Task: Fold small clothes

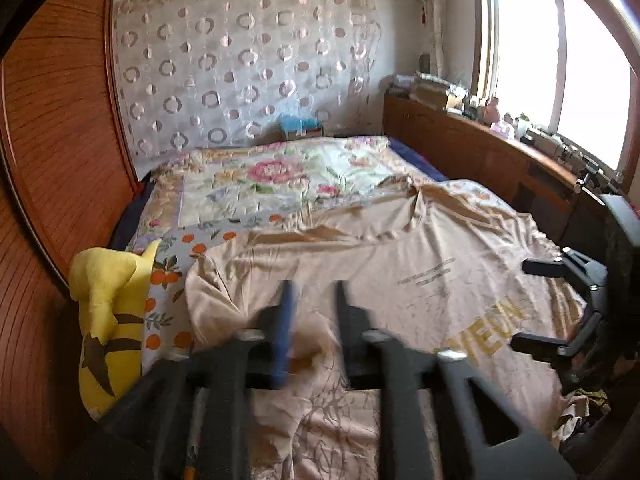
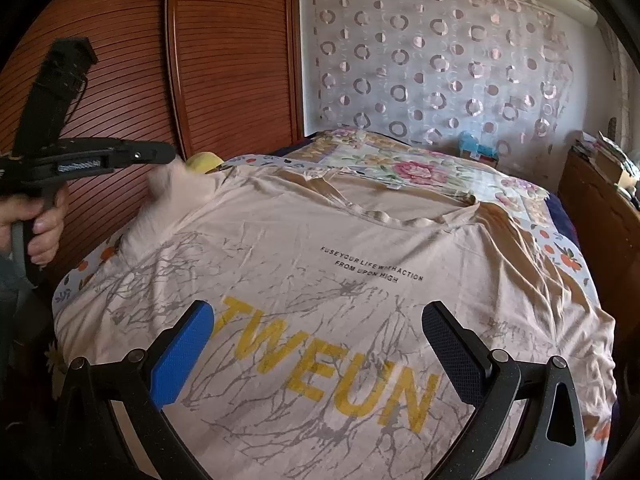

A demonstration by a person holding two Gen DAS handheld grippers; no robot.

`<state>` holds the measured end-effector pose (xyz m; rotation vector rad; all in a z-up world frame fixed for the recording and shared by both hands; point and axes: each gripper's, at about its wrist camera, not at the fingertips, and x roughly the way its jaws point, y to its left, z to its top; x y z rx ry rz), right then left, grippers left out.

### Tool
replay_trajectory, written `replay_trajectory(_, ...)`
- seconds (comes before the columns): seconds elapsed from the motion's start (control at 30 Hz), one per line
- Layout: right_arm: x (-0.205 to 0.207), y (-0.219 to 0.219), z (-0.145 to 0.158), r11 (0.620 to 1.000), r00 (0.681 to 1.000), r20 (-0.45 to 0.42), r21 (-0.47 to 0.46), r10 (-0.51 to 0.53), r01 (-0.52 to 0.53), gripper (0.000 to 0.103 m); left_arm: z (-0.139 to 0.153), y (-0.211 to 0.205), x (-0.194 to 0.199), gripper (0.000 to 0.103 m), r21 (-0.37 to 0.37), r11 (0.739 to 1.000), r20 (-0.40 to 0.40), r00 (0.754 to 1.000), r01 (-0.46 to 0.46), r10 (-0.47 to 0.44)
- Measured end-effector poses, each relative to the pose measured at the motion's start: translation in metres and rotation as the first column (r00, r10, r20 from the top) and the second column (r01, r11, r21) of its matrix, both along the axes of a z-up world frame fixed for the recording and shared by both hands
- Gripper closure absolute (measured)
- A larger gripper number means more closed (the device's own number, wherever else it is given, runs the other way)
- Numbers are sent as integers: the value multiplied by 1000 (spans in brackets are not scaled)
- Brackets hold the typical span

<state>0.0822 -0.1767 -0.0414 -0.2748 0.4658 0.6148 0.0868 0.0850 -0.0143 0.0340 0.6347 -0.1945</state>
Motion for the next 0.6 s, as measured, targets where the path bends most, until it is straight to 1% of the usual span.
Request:
replay_trajectory(0.03, 0, 1, 0, 1000, 1000, 0, -3, 1, -1, 0, 3, 1, -5, 57, -8, 1000, 17, 1000, -1, 1)
replay_trajectory(0.07, 0, 4, -1, 1000, 1000, 1, -7, 2, -2, 0, 6, 4, -9, 53, -13, 1000, 29, 1000, -4, 5)
replay_trajectory(0.13, 1, 5, 0, 1000, 1000, 4, -12, 7, -7, 0, 10, 11, -18, 33, -16, 999, 47, 998, -28, 29)
replay_trajectory(0.2, 3, 7, 3, 1000, 1000, 5, -16, 25, -24, 1, 11, 19, -27, 22, -14, 998, 57, 997, -54, 55)
replay_trajectory(0.33, 10, 24, 10, 995, 996, 3, -36, 90, -90, 12, 3, 37, -44, 20, 0, 994, 53, 993, -108, 108)
replay_trajectory(0.4, 15, 34, 14, 991, 992, 9, -55, 123, -123, 24, -5, 47, -53, 20, 0, 990, 48, 989, -143, 143)
replay_trajectory(0.43, 19, 38, 16, 988, 990, 10, -61, 141, -141, 27, -9, 51, -58, 20, -3, 987, 41, 986, -162, 162)
replay_trajectory(0.47, 22, 47, 18, 984, 986, 7, -69, 166, -165, 31, -14, 57, -61, 20, -9, 984, 35, 984, -175, 176)
replay_trajectory(0.5, 27, 50, 20, 980, 982, 0, -71, 187, -187, 38, -19, 63, -65, 20, -20, 982, 26, 981, -190, 191)
replay_trajectory(0.6, 40, 74, 20, 966, 968, -41, -72, 247, -249, 48, -30, 75, -72, 20, -37, 974, 5, 975, -224, 224)
